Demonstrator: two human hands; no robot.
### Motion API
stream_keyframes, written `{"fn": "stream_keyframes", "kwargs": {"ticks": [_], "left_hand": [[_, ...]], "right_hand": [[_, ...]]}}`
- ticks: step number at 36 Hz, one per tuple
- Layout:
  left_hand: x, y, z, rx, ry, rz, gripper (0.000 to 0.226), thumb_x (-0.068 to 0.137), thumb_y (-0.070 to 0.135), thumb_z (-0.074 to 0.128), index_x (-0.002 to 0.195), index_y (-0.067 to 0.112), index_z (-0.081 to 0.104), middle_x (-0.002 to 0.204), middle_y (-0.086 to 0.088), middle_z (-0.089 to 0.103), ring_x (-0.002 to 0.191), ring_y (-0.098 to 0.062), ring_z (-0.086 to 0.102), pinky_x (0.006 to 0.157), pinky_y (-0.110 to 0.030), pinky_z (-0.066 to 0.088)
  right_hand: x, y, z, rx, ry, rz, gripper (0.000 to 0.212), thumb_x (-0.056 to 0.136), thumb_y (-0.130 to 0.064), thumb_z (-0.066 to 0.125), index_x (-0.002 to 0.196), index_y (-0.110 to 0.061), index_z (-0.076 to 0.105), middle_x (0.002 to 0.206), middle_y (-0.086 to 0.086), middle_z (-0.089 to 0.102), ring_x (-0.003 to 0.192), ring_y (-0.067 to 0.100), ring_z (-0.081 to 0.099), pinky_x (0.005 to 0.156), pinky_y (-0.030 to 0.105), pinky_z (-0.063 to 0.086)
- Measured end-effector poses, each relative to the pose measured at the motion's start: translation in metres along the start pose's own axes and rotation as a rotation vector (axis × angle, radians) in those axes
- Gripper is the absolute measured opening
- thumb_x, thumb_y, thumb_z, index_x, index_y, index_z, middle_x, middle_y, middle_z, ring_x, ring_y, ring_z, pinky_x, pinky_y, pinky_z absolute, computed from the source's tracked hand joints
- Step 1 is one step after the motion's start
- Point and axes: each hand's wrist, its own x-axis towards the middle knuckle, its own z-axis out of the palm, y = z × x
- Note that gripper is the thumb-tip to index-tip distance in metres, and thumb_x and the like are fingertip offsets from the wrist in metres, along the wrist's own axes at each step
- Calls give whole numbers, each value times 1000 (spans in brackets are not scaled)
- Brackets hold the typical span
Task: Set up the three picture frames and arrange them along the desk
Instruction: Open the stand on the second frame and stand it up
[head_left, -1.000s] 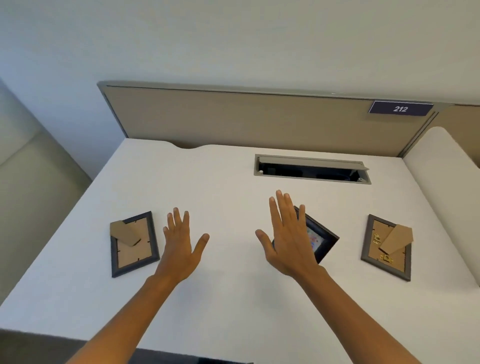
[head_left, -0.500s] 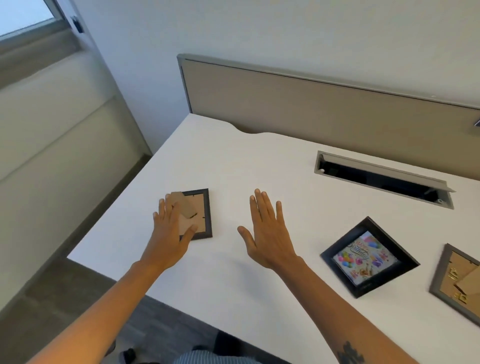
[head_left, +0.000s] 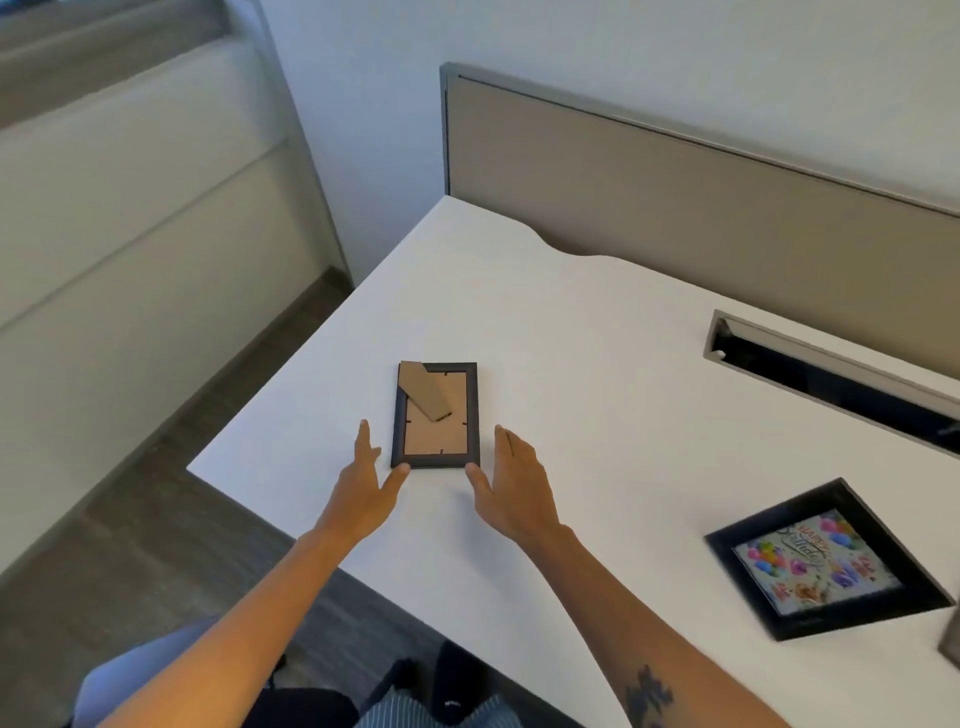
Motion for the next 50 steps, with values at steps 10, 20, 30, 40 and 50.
{"fn": "stream_keyframes", "kwargs": {"ticks": [10,20,30,40,50], "left_hand": [[0,5,24,-114,17,-64,85,102,30,64,167,20,11,166,-11,37,152,-33,37,119,-46,37],[-4,23,29,-168,49,-115,93,89,-16,61,163,23,23,163,-10,31,149,-30,36,114,-40,43],[8,37,6,-234,235,-12,59,93,-3,72,147,11,53,139,-12,47,101,-15,59,87,-18,49],[22,69,-35,-159,368,186,27,91,7,78,117,5,73,106,-6,55,88,-17,59,65,2,43],[6,109,-64,-263,322,265,19,99,37,68,105,20,67,100,7,66,91,-10,63,77,-18,50]], "right_hand": [[10,-18,20,224,-136,212,71,111,-33,58,171,-15,23,173,12,35,162,32,29,128,43,33],[15,-32,28,558,-32,329,72,100,-3,71,164,-22,43,163,5,45,150,25,45,114,31,43],[23,-45,7,605,213,232,57,86,15,77,133,-16,75,129,7,53,100,23,71,82,13,57],[36,-70,-36,390,394,5,31,95,13,72,121,-2,79,117,9,50,97,24,60,76,4,47],[21,-67,-103,410,398,-184,20,102,-16,71,121,-23,76,108,-12,67,111,17,52,91,26,45]]}}
